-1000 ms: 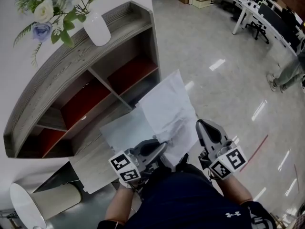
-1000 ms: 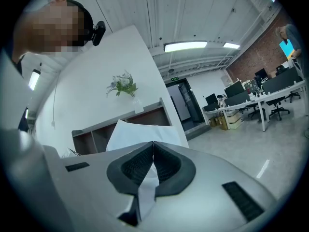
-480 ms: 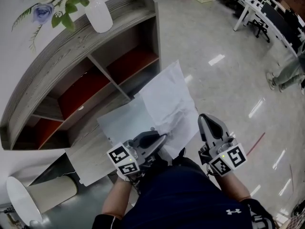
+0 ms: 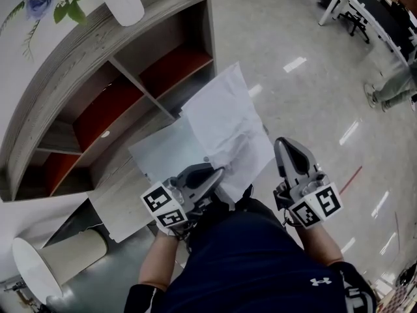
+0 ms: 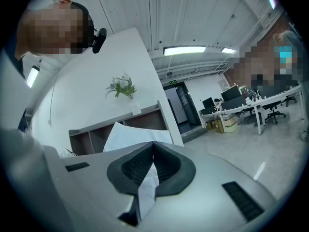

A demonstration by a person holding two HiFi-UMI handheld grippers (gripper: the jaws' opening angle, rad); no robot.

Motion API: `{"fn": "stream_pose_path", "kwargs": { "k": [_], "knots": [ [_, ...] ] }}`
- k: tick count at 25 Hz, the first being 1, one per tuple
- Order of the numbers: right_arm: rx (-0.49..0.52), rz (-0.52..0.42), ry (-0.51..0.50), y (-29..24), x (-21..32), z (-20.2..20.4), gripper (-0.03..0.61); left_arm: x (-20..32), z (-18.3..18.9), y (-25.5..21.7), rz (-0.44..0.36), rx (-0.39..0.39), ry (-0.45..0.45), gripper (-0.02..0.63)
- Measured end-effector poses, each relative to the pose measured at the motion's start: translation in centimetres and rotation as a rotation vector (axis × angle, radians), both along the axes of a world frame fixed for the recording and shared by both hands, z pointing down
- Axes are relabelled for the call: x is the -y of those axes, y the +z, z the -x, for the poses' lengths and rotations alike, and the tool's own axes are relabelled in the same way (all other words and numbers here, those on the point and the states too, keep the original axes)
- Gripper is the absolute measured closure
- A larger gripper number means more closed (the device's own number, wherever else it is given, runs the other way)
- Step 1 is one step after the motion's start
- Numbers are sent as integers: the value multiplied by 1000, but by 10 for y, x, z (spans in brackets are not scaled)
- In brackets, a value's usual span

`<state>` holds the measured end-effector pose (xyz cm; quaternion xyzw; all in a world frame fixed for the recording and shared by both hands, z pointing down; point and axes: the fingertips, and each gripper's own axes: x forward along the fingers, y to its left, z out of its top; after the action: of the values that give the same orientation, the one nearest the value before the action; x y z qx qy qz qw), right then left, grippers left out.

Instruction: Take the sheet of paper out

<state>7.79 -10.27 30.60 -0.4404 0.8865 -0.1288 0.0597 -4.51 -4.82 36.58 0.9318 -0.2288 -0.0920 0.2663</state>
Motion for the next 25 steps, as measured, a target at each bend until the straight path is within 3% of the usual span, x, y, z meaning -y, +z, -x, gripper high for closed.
{"fn": "stream_pose_path", "kwargs": {
  "k": [25],
  "knots": [
    [12,21,23,12,0,-11,566,5,8,6,2,18,-38,597]
  ]
}}
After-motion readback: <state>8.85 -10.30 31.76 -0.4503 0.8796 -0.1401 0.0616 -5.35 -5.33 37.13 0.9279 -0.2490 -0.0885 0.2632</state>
